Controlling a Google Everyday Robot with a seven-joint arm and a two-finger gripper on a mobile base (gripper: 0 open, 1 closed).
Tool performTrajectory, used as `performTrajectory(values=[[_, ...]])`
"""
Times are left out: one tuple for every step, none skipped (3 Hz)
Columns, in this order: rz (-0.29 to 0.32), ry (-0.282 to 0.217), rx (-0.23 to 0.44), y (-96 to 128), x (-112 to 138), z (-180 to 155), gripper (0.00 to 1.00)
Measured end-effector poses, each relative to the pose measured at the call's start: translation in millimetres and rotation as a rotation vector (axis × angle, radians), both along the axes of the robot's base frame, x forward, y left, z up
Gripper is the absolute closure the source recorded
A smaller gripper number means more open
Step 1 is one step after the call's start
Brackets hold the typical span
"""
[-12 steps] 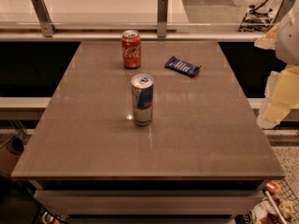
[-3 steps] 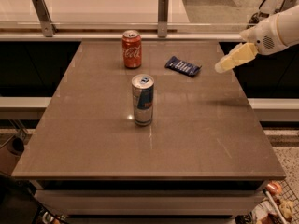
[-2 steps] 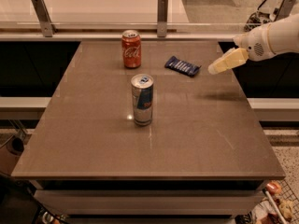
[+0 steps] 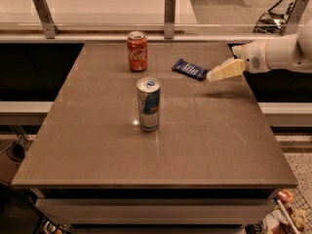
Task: Pick rxbar blueberry
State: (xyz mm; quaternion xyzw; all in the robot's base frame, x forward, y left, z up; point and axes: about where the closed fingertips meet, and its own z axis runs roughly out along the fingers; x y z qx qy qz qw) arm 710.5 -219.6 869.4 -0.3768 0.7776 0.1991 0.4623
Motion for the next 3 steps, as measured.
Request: performTrajectory(values=[[0.033,-0.002,0.038,17,8,-14,0.0],[0.068,-0.003,0.064,33,12,-21,0.0],[0.1,-0.001,0.083,48,16,-26,0.0]])
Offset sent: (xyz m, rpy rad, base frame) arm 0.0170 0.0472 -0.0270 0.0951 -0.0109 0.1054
